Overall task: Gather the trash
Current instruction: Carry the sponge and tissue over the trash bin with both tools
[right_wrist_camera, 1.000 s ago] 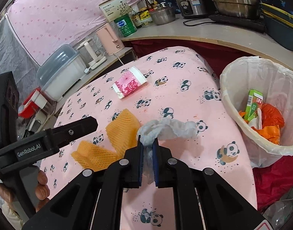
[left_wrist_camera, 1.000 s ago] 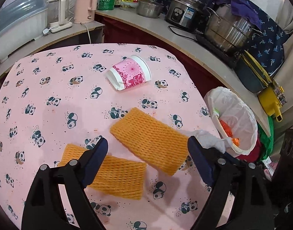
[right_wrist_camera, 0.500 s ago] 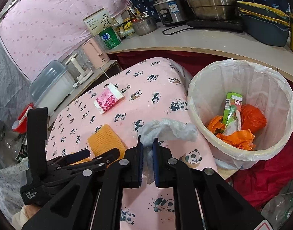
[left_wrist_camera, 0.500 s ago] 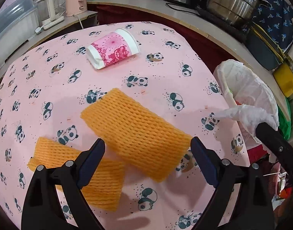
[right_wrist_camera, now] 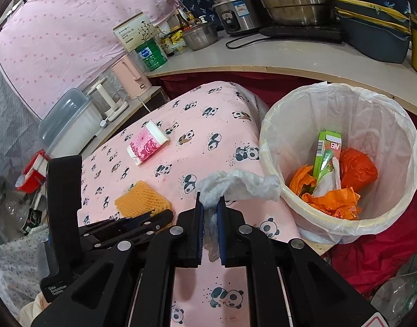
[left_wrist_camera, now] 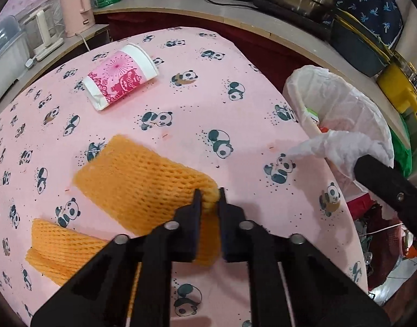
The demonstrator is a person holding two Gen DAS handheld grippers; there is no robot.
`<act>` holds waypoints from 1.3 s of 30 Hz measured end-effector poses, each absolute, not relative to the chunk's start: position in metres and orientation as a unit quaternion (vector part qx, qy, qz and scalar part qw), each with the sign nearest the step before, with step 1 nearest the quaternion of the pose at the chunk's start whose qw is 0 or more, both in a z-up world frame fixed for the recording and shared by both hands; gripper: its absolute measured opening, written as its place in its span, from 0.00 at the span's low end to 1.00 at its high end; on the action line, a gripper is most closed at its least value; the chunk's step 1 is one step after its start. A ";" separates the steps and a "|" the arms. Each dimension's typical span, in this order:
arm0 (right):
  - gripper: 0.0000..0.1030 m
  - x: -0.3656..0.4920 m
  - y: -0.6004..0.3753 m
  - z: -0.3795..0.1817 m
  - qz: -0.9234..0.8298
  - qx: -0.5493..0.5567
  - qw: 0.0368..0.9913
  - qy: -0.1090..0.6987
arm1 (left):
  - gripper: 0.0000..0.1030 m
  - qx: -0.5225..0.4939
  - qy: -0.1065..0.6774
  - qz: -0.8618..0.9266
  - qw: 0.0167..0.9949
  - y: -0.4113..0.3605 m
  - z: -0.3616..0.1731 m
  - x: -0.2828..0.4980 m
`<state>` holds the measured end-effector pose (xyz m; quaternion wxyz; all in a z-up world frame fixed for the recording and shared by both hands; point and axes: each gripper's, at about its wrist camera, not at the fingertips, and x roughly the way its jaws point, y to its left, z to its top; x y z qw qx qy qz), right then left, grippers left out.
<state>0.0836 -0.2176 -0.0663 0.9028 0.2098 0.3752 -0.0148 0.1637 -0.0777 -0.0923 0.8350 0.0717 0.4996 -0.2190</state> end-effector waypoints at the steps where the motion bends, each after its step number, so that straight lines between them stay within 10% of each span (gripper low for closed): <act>1: 0.09 0.083 -0.218 -0.066 -0.014 0.209 0.903 0.374 | 0.09 0.076 0.492 -0.216 0.840 -0.079 -0.089 0.162; 39: 0.09 0.021 -0.337 0.002 -0.137 0.233 0.926 0.265 | 0.08 0.046 0.409 -0.421 0.808 -0.202 0.032 0.126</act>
